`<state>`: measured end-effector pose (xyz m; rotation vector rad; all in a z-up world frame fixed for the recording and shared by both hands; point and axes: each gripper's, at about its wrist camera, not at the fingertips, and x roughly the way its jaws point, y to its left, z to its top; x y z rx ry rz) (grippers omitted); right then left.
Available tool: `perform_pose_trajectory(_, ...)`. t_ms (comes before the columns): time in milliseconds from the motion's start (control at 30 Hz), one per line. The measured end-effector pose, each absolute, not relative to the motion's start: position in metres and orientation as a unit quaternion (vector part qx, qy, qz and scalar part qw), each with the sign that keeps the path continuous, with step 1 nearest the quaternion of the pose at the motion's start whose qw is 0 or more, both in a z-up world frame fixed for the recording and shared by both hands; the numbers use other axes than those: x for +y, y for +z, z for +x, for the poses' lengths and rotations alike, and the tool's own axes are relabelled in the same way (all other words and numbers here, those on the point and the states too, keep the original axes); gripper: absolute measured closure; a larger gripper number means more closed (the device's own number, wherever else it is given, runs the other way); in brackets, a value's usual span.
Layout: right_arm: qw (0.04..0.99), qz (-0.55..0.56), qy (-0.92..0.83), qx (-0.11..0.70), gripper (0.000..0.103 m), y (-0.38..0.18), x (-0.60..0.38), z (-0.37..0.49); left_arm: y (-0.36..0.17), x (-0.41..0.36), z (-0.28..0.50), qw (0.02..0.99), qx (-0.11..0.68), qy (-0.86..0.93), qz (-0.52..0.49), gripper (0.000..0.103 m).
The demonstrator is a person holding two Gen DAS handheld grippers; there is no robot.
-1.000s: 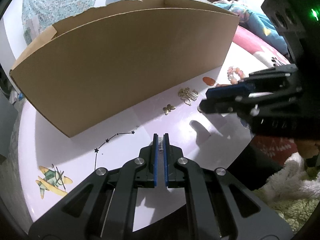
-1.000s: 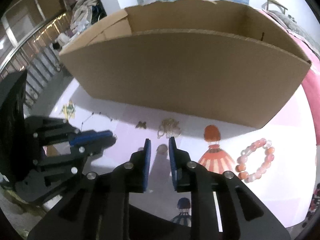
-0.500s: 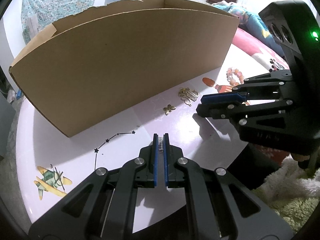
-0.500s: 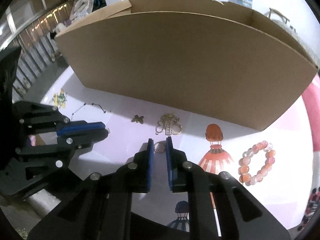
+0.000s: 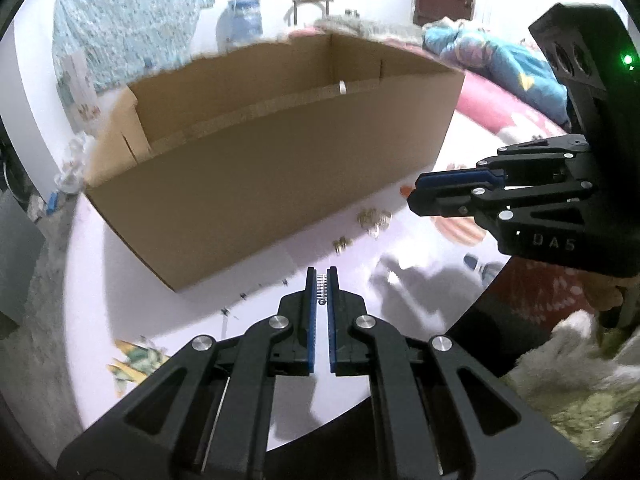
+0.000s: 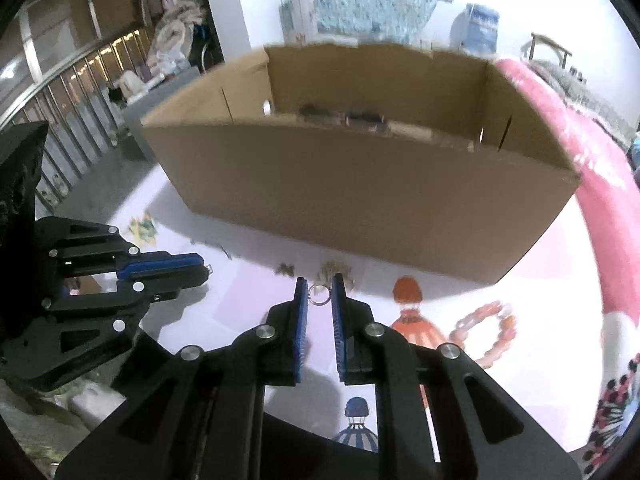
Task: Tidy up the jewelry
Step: 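Carry the silver clip in the left gripper over the box while the right gripper carries the gold ring, then open the left gripper over the box while the right gripper opens to drop the ring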
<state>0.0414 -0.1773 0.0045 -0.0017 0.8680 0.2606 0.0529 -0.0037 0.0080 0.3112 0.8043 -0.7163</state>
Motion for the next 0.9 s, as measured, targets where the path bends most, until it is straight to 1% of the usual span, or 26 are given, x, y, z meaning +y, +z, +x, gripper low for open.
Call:
perform_pose_trajectory(267, 0.932, 0.010, 0.143, 0.333, 0.091, 0.070, -0.189, 0.048, 0.082, 0.000, 0.054, 0.875, 0.300, -0.356, 0.130, 0.099)
perform_pose_trajectory(367, 0.938, 0.025, 0.141, 0.315, 0.091, 0.085, -0.195, 0.065, 0.106, -0.006, 0.064, 0.884, 0.266, -0.363, 0.128, 0.099)
perform_pose_trajectory(467, 0.940, 0.029, 0.129, 0.314, 0.091, 0.088, -0.199, 0.091, 0.117, -0.020, 0.083, 0.887, 0.250, -0.360, 0.142, 0.099)
perform_pose_trajectory(600, 0.930, 0.054, 0.121, 0.343, 0.091, 0.077, -0.207, 0.129, 0.113, -0.044, 0.124, 0.878, 0.289, -0.357, 0.136, 0.099)
perform_pose_trajectory(800, 0.902, 0.067, 0.109, 0.412, 0.091, 0.050, -0.213, 0.176, 0.082, -0.063, 0.181, 0.852, 0.391, -0.332, 0.107, 0.099)
perform_pose_trajectory(900, 0.892, 0.066, 0.107, 0.435, 0.090, 0.040, -0.214, 0.189, 0.068, -0.065, 0.197, 0.843, 0.424, -0.318, 0.091, 0.099)
